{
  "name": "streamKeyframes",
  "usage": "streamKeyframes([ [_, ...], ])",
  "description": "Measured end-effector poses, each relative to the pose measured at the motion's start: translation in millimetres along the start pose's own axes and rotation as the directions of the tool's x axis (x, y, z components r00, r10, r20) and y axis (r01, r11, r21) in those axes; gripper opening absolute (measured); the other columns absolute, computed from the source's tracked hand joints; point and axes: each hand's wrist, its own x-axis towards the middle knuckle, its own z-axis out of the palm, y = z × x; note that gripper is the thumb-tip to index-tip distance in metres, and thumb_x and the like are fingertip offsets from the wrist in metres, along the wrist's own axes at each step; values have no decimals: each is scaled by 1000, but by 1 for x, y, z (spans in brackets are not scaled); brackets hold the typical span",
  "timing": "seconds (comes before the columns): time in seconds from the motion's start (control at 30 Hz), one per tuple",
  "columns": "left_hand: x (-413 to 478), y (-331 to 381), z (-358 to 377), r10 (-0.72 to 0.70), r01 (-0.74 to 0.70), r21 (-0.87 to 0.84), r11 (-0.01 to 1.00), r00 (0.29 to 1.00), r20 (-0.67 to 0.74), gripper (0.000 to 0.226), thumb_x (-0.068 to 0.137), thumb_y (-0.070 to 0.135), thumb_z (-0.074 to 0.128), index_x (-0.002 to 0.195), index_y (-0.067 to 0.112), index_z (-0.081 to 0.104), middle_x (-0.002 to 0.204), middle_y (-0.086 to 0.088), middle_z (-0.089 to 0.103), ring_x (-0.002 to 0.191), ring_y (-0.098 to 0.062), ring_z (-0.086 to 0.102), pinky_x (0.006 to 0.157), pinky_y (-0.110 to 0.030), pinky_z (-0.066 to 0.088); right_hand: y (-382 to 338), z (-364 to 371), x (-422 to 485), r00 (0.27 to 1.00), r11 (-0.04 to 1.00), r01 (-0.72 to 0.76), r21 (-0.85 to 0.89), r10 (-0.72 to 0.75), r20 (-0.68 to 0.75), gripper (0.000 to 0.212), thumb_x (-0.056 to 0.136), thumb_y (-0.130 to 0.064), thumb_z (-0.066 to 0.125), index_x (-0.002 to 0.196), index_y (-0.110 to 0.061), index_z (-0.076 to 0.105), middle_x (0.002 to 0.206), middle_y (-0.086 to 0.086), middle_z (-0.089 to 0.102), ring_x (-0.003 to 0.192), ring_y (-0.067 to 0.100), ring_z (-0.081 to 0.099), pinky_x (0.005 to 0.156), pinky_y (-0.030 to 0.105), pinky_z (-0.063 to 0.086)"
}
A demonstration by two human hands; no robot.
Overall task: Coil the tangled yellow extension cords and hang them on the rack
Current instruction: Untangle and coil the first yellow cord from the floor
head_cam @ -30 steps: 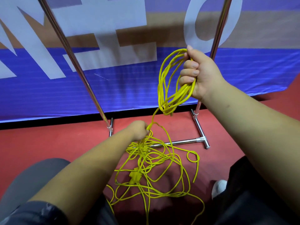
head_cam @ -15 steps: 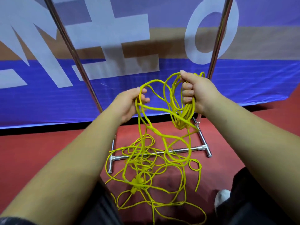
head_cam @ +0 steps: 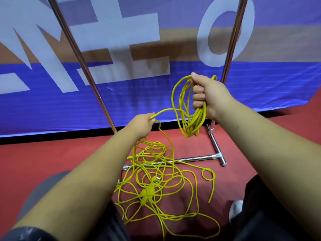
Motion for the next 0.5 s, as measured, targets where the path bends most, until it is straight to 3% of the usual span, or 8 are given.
streamKeyframes([
  [0.07,2,3,-7,-38,37,-14,999,997,-66,31,110,34,44,111,11,64,97,-10,74,89,-33,67,73,-38,52,1,0,1,1000,999,1,-33,-1,-10,28,104,-37,65,83,-20,58,55,-10,36,43,6,30,43,21,22],
  [0.17,0,14,-26,-119,82,-322,943,988,-95,31,110,38,41,106,12,58,79,-2,78,78,-28,75,69,-42,61,2,0,2,999,993,23,-118,-26,-25,29,104,-37,65,82,-21,57,56,-9,36,45,8,28,43,24,22],
  [0.23,-6,29,-40,-147,68,-550,832,984,-100,31,110,35,40,113,10,58,74,-8,77,74,-32,77,68,-49,65,3,1,2,998,982,49,-184,-56,-31,30,104,-35,66,80,-21,55,57,-7,35,46,10,27,44,24,22],
  [0.3,-15,47,-59,-152,16,-769,639,983,-106,35,111,33,40,121,5,59,68,-11,73,70,-35,77,65,-50,65,4,2,0,996,966,78,-245,-87,-24,32,103,-33,67,77,-21,52,56,-6,33,46,11,26,44,24,23],
  [0.37,-22,62,-78,-154,-50,-919,391,981,-119,38,112,35,41,121,5,63,63,-5,67,63,-28,75,55,-35,63,8,5,-1,994,951,97,-292,-105,-12,34,103,-32,68,75,-22,51,54,-6,32,44,11,25,44,23,23],
  [0.5,-28,70,-102,-114,-23,-993,-116,993,-10,44,109,45,43,117,10,69,65,8,55,48,-1,55,38,-10,40,17,6,3,994,936,113,-333,-110,28,32,100,-35,72,79,-21,52,57,-2,34,45,14,27,44,24,26],
])
